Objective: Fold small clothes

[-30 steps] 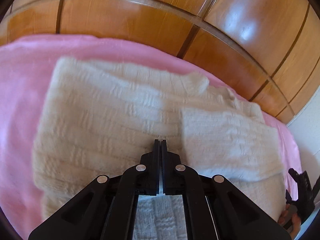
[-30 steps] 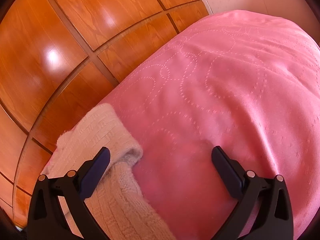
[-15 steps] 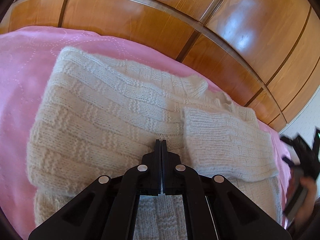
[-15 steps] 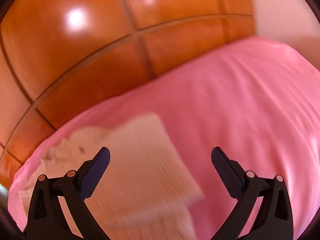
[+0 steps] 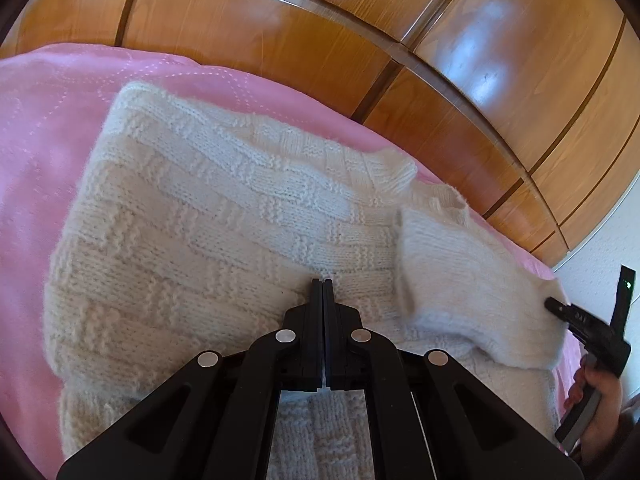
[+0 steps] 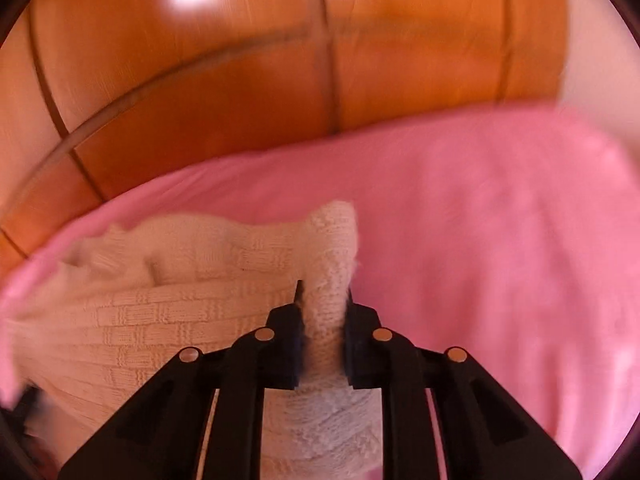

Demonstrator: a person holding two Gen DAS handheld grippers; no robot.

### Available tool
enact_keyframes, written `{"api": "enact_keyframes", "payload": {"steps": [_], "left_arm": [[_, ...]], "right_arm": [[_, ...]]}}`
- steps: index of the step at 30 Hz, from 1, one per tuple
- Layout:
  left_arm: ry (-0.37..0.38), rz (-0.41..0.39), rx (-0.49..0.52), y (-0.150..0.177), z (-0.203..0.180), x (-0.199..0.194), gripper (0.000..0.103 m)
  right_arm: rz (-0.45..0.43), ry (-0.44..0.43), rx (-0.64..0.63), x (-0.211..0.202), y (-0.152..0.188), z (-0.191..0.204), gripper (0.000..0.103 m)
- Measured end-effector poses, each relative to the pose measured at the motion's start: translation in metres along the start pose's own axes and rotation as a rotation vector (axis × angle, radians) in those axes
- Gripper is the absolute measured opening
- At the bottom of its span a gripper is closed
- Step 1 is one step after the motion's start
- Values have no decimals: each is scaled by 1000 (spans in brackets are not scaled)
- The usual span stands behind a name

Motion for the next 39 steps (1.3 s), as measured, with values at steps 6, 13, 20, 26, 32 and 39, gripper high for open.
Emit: {"api": "enact_keyframes", "payload": {"steps": [6, 13, 20, 26, 32, 39], "left_arm": [[6, 3, -7, 0, 0, 0, 0], [45, 16, -43, -3, 6, -1, 0], [127, -9, -96, -28, -28, -34, 42], [-2, 162, 74, -31, -70, 26, 21], [116, 0, -4, -42, -60, -21, 9], [-52, 25, 58, -6, -23, -2, 13]], "right_arm": [[64, -5, 56, 26, 2, -7, 46], [-118, -24, 73, -39, 17, 0, 91], [-153, 31, 224, -49, 46, -25, 101], [-52, 6, 359, -32, 53, -55, 101], [-77, -18, 400, -34, 55, -62, 101], [30, 60, 336, -13, 48, -51, 101]]}}
Point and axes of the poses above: each gripper's, at about its wrist camera, not at the fingertips, and x roughly the way its jaws point, z to its left, y to its underside, the point moved 1 cm from there along x, roughly the way its jaws point, and after that the axes turned 6 degrees about -y, right-handed, at the moved point
